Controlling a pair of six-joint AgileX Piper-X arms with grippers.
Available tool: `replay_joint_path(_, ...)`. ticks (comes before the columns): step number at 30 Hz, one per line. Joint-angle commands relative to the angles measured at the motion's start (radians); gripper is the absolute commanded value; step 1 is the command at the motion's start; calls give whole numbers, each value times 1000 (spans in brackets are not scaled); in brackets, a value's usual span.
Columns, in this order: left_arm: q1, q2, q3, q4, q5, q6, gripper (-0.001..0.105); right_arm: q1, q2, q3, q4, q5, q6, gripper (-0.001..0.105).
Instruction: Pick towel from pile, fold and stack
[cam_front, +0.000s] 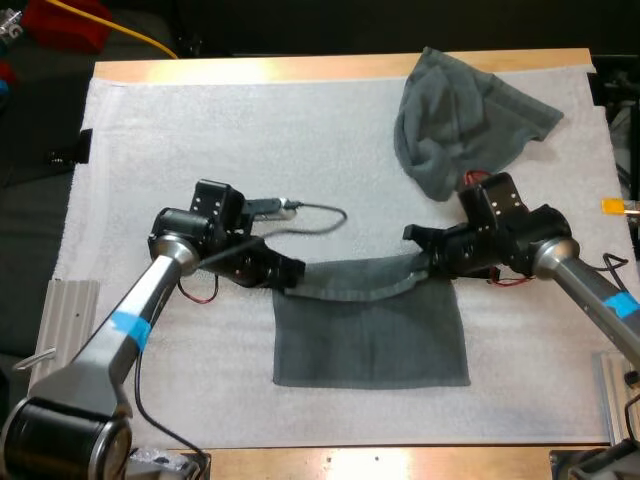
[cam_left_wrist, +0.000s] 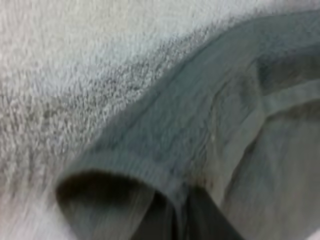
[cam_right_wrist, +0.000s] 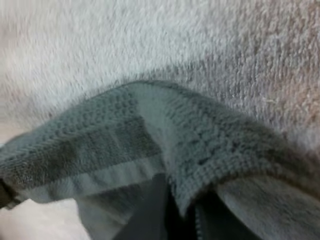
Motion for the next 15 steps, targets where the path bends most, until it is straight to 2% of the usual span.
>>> replay_joint_path(1, 9, 8, -2, -34, 53, -35, 0, -11, 8, 0, -25, -36, 27, 0)
replay_joint_path(4, 36, 47, -3, -90, 108, -102, 0, -30, 43, 0, -69, -70, 89, 0)
replay_joint_path(15, 46, 161, -3, -171, 126, -238, 0, -74, 108, 1, -255, -88, 327, 0)
